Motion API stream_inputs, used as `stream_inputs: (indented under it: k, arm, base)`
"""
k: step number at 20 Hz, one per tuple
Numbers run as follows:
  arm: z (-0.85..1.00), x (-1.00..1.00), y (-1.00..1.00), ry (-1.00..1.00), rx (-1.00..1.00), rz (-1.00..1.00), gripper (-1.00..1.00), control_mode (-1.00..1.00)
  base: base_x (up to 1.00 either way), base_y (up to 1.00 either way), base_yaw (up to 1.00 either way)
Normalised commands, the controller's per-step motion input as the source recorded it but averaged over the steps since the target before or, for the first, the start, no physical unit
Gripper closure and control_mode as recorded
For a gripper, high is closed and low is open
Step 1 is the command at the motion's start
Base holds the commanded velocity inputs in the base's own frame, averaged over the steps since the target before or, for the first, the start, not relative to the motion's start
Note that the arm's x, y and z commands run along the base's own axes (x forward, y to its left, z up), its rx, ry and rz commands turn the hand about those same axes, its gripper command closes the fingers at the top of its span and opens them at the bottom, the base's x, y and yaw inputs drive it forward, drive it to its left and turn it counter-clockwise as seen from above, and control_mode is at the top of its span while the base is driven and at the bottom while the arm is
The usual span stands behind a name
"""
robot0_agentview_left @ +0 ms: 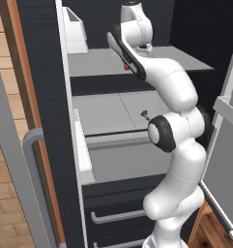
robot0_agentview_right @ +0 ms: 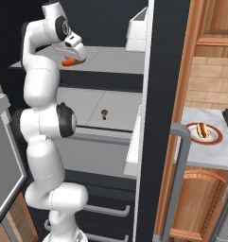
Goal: Place the cold items (carrot and mushroom) from the fridge in one tupperware on the dining counter. Place the warm items (kebab skewer and hot dog) in the stove area in another tupperware.
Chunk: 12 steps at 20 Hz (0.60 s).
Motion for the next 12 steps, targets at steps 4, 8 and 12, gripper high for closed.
stream_inputs:
  k: [4,8,12]
  arm:
    - [-0.31,-0.64,-0.05,-0.16,-0.05,0.08,1.00,-1.00]
    - [-0.33,-0.59,-0.06,-0.12,-0.09,0.08,1.00,-1.00]
    - [0.00,-0.92,-0.22,-0.05,0.00,0.05,1.00,-1.00]
  base:
    - [0.00,0.00,0.00]
    - [0.00,0.00,0.00]
    - [0.00,0.00,0.00]
